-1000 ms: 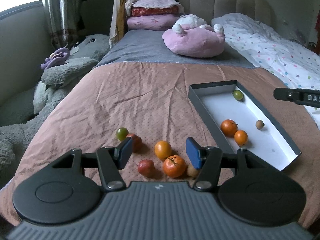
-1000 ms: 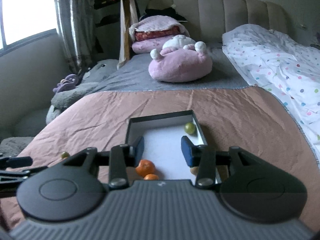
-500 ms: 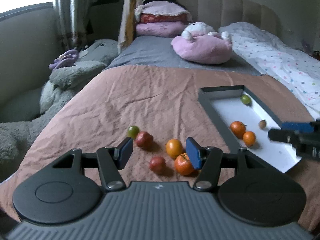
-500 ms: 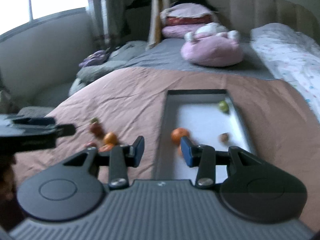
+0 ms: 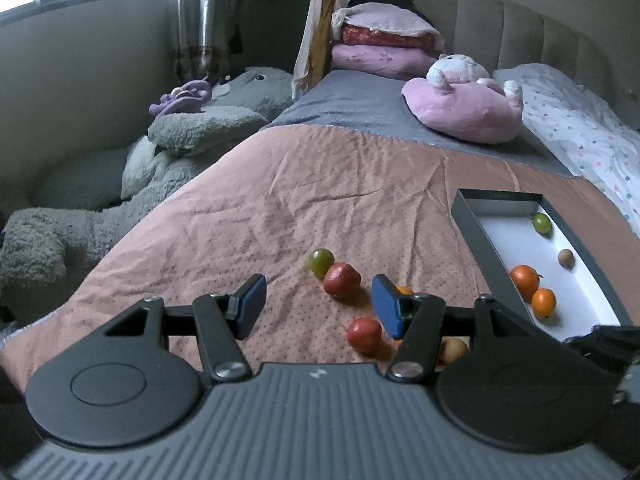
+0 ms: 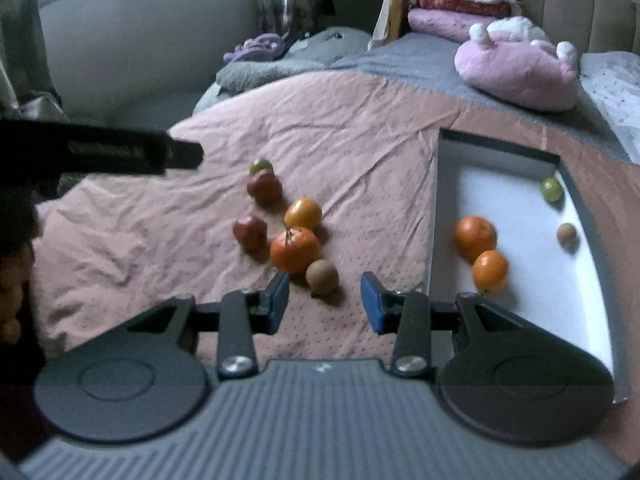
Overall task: Organize fruits
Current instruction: 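Move the right tool back to the fruits and grasp another brown kiwi, then grasp a large orange tangerine with the left tool while the right tool holds the kiwi, then lift the tangerine with the left tool while the right tool holds the kiwi, then carry the held tangerine and kiwi over the white box with both tools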
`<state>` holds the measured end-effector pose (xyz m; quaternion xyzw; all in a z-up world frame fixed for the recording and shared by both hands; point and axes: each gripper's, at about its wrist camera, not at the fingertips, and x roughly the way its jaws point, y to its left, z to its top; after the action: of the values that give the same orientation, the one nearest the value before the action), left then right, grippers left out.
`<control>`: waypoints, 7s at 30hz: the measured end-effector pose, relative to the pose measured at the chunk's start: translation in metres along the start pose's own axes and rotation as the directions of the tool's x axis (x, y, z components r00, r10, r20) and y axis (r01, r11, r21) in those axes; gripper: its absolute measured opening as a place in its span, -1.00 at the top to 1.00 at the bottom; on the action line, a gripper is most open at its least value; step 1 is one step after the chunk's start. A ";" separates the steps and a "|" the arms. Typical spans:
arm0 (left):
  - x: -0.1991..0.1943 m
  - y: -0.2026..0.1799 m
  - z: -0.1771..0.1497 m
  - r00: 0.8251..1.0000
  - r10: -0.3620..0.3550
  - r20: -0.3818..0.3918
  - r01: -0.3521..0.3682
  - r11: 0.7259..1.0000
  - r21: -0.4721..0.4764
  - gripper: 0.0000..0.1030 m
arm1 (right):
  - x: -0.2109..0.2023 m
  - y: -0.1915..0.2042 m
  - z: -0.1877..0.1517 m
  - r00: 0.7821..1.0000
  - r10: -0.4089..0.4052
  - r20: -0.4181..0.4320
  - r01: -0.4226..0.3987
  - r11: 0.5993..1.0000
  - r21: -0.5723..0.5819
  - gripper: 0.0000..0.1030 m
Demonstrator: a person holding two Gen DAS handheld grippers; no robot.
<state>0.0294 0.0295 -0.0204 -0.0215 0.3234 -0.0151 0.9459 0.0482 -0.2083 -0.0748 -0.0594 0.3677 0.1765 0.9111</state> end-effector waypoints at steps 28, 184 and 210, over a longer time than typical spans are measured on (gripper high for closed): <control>0.015 0.011 -0.002 0.999 0.023 -0.043 -0.026 0.997 -0.079 -0.25 | 0.029 -0.001 0.001 0.999 -0.001 -0.035 0.001 1.000 0.005 0.50; -0.025 -0.123 0.021 0.991 -0.127 -0.030 0.130 0.972 0.194 0.15 | -0.125 -0.058 -0.020 0.981 -0.064 0.181 0.038 0.989 0.143 0.50; -0.094 -0.153 0.015 0.989 -0.149 0.016 0.140 0.953 0.268 0.15 | -0.192 -0.079 -0.047 0.946 -0.148 0.288 0.084 0.971 0.225 0.50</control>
<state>-0.0379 -0.1185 0.0564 0.0820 0.2990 -0.1270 0.9422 -0.0812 -0.3462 0.0222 0.0430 0.2360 0.0896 0.9667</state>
